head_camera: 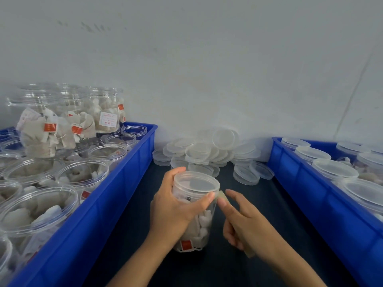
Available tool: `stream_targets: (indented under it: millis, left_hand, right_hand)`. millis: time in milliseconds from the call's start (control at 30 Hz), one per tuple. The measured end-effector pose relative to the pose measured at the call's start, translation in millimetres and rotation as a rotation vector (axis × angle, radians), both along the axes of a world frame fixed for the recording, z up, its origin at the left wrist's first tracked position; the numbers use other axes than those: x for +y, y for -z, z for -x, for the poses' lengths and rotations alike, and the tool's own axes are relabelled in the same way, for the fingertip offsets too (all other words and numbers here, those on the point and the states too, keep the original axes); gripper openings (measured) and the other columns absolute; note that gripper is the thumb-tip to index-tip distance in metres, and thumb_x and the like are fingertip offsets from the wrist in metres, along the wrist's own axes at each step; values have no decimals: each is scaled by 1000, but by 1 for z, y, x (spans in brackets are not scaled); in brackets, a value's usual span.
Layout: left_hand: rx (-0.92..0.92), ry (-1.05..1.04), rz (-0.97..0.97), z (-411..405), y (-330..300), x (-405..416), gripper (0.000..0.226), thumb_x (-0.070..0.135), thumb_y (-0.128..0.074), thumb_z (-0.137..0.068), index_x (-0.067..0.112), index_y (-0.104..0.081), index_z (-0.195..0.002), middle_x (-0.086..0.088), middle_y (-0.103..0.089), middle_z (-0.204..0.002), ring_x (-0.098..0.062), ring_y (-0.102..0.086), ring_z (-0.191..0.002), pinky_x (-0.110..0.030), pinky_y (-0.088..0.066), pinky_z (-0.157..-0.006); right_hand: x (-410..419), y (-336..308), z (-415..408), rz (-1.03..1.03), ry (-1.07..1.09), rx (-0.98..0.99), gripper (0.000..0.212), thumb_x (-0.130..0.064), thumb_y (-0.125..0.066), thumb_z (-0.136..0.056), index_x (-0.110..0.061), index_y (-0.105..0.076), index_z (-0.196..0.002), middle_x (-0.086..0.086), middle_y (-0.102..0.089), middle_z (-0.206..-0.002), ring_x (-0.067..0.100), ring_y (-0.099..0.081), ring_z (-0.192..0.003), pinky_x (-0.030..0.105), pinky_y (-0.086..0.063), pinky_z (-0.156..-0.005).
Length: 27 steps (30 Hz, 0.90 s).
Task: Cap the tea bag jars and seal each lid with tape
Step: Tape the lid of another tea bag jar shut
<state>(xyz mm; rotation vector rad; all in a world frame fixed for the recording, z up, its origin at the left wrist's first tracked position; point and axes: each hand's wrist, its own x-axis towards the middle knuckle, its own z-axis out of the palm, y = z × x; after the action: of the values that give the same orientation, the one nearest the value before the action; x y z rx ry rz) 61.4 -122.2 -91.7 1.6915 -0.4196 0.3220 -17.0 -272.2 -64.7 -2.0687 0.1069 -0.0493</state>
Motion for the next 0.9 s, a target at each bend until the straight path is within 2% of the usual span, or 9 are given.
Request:
stream_targets:
  millis: [133,233,300,400,533,633,733,833,900]
  left_hand:
    - [-20,-9,-38,-7,1,8,79,74,-75,-41,49,-49,-112,29,-61,-104,8,-60,-97,-23,-52,-83]
    - [-31,27,-64,-10,-1,11,79,73,-76,-43,46,-52,-113,32,-61,-104,8,-60,-97,-24,-53,-83]
    - [-34,63,-92,-12,-3,14,77,72,-77,-43,46,-53,-111,31,-62,-103,8,-61,-97,-24,-54,-83]
    - [-42,120,-135,-16,-6,17,76,71,-78,-43,46,-54,-111,29,-64,-104,5,-62,-98,-23,-53,-84]
    - [-15,213,-120,-18,-9,20,79,64,-80,-45,39,-57,-116,22,-67,-105,0,-64,-101,-18,-52,-82]
    - [29,293,-40,-19,-10,21,78,56,-80,-49,32,-55,-119,19,-67,-106,-3,-65,-101,-16,-52,-79]
    - [67,327,44,-20,-10,19,78,50,-81,-49,26,-52,-117,16,-68,-102,-4,-66,-97,-15,-53,-76]
    - [102,350,84,-21,-8,17,78,48,-83,-48,24,-52,-115,12,-69,-100,-7,-68,-94,-17,-53,-74]
    - [130,359,123,-22,-5,15,78,49,-83,-47,25,-52,-115,13,-70,-100,-9,-69,-94,-17,-54,-74]
  right_hand:
    - [-3,1,-1,119,143,-93,81,-85,-29,-56,-31,-58,-110,-11,-54,-64,0,-49,-56,20,-37,-58]
    - [-6,-3,1,352,185,-126,70,-82,-18,-61,-35,-55,-98,-9,-57,-72,4,-54,-65,20,-38,-58]
    - [-6,-5,3,547,149,-119,68,-76,-11,-72,-29,-58,-86,-5,-58,-67,6,-54,-61,21,-42,-56]
    - [-7,-8,5,813,187,-198,66,-66,-7,-86,-22,-54,-71,-1,-57,-64,10,-55,-61,25,-46,-63]
    - [-6,-11,7,930,210,-335,61,-67,9,-76,-28,-37,-68,-5,-49,-61,7,-47,-56,22,-32,-57]
    - [-3,-11,6,856,250,-415,52,-71,0,-77,-32,-34,-75,-5,-48,-57,7,-48,-53,17,-32,-50]
    - [-1,-9,6,827,272,-518,40,-66,-17,-86,-39,-39,-104,-10,-49,-55,4,-51,-51,13,-32,-50]
    - [0,-11,5,885,260,-569,47,-55,-27,-92,-34,-57,-122,-12,-61,-66,7,-56,-58,21,-40,-55]
    - [1,-10,4,895,262,-556,55,-54,-22,-92,-35,-55,-132,-9,-59,-65,9,-54,-58,25,-37,-57]
